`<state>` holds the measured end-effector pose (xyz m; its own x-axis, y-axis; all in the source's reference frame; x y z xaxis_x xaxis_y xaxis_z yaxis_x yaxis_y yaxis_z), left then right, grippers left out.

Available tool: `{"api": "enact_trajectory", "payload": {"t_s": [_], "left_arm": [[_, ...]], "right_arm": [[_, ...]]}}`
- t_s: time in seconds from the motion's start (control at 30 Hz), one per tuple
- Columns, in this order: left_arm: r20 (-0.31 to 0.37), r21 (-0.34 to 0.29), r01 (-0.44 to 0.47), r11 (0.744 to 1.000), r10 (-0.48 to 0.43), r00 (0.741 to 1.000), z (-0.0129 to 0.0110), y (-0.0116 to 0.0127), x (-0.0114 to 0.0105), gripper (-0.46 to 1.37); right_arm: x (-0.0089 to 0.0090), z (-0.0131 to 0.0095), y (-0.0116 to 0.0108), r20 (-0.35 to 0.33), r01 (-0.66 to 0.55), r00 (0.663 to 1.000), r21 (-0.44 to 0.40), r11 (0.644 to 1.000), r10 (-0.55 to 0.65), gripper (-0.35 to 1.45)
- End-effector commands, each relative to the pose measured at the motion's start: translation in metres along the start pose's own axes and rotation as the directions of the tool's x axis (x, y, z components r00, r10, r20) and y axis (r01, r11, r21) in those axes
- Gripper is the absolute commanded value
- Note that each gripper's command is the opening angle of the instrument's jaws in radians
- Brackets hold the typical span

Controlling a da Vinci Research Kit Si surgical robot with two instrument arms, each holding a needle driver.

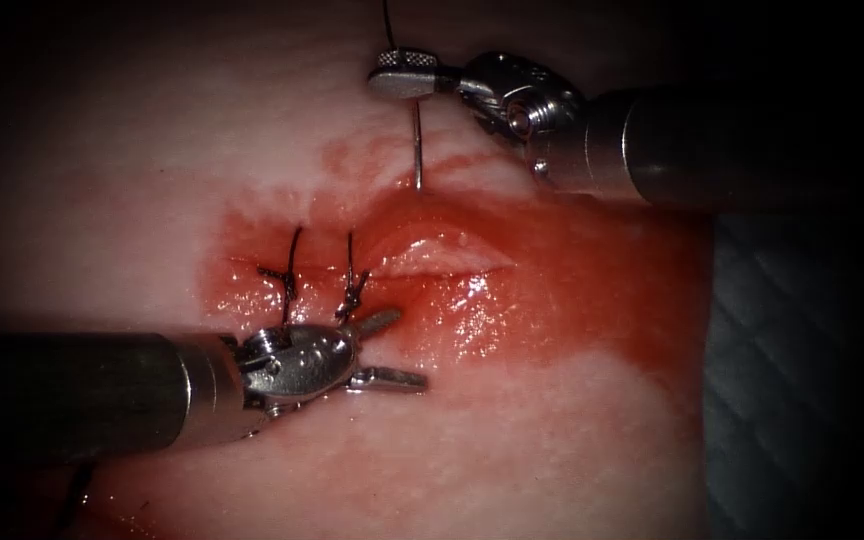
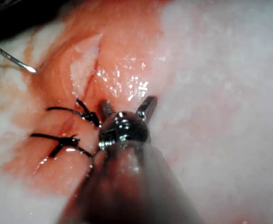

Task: Wound Closure
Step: Insert the needle through the skin atop the cut with the right needle holder

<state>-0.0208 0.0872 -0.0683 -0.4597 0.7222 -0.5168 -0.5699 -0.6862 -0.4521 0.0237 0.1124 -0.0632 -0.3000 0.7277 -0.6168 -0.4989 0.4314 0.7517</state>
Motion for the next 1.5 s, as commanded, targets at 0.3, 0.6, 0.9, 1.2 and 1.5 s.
{"api": "enact_trajectory", "payload": {"t_s": [0.3, 0.6, 0.9, 1.2, 1.5], "left_arm": [[0.000, 0.005, 0.000, 1.000, 0.000, 1.000, 0.0000, 0.0000, 0.0000, 0.69], [0.000, 0.005, 0.000, 1.000, 0.000, 1.000, 0.0000, 0.0000, 0.0000, 0.69], [0.000, 0.005, 0.000, 1.000, 0.000, 1.000, 0.0000, 0.0000, 0.0000, 0.69], [0.000, 0.005, 0.000, 1.000, 0.000, 1.000, 0.0000, 0.0000, 0.0000, 0.69], [0.000, 0.005, 0.000, 1.000, 0.000, 1.000, 0.0000, 0.0000, 0.0000, 0.69]], "right_arm": [[0.0009, 0.0003, 0.0001, -0.001, -0.081, 0.997, -0.037, 0.996, 0.081, -0.35], [0.0010, 0.0005, 0.0000, 0.000, -0.175, 0.985, -0.050, 0.983, 0.175, -0.35], [-0.0018, -0.0001, -0.0018, 0.121, -0.374, 0.914, -0.114, 0.921, 0.386, -0.35], [-0.0033, -0.0008, -0.0035, 0.214, -0.447, 0.853, -0.170, 0.878, 0.476, -0.35], [-0.0053, -0.0004, -0.0052, 0.240, -0.560, 0.783, -0.131, 0.818, 0.574, -0.35]]}}
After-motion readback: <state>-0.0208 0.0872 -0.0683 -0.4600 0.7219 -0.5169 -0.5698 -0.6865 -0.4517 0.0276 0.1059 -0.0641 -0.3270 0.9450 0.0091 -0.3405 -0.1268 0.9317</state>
